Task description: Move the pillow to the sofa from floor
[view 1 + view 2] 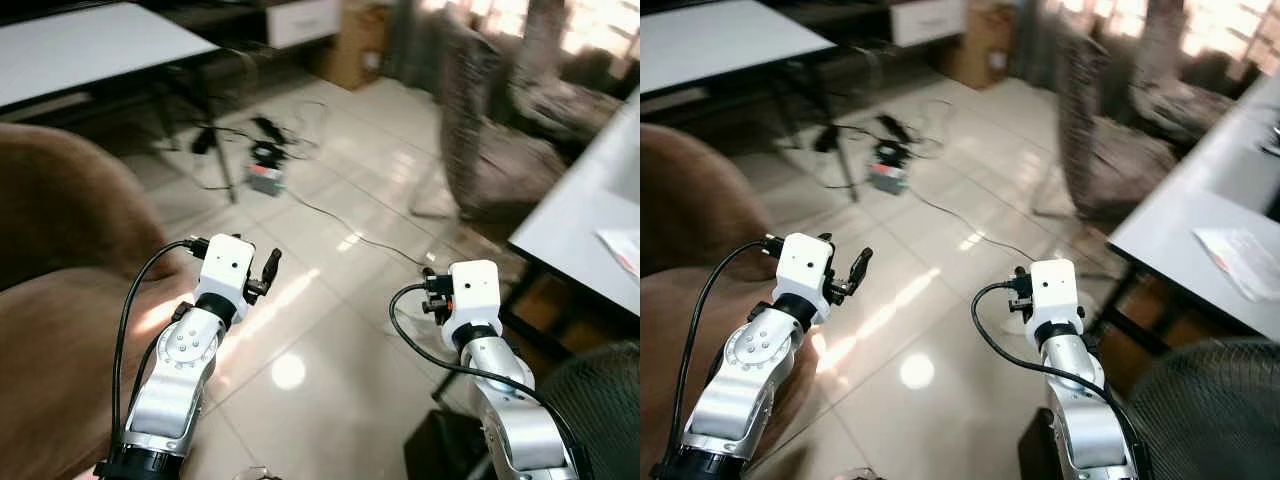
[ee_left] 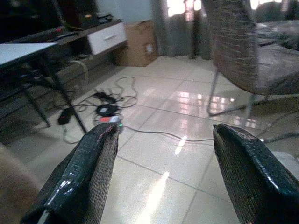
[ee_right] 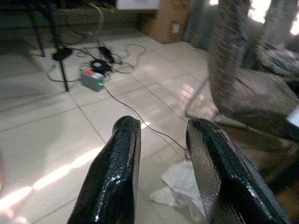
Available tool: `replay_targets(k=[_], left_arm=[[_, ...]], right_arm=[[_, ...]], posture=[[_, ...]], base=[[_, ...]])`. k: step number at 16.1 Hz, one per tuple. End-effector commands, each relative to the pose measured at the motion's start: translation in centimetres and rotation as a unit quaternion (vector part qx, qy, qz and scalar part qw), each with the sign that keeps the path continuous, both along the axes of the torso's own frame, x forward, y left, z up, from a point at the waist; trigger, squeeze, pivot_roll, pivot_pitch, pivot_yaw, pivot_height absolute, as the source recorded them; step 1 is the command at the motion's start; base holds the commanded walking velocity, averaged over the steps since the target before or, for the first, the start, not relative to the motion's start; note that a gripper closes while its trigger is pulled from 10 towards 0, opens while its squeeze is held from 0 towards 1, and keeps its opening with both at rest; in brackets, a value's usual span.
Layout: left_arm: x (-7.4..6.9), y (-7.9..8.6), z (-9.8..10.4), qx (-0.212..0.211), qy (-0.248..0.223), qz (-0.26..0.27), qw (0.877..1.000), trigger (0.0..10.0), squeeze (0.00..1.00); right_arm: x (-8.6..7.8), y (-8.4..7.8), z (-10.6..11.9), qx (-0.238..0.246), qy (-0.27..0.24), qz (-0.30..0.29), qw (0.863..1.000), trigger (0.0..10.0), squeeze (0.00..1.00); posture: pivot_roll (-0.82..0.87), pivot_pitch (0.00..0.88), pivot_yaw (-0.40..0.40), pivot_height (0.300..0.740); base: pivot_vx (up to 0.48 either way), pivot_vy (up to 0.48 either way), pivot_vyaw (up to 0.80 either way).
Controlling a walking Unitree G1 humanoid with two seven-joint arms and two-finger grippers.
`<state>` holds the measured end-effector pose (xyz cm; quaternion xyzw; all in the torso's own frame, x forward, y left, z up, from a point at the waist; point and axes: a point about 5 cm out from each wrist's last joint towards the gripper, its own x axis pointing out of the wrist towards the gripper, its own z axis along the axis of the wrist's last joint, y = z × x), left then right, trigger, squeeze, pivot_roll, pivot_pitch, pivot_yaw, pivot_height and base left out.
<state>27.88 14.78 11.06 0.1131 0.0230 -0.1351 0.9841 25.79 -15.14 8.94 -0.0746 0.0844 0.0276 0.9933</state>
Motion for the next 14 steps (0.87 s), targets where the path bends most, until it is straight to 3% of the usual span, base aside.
replay_targets(k=[1,14], left_arm=[[-0.05,0.30,-0.15,0.002,0.002,0.004,1.000,10.0,0.00],[0.07,0.78,0.04,0.009,-0.002,0.010,1.000,10.0,0.00]], right_arm=[[0.02,0.07,-0.07,0.001,0.000,0.006,1.000,10.0,0.00],[0.16,-0.04,-0.30,0.005,-0.002,0.012,1.000,10.0,0.00]], posture=[[-0.06,0.009,-0.006,0.740],[-0.05,0.023,0.002,0.740]], base=[[0.000,0.000,0.80],[0.000,0.000,0.80]])
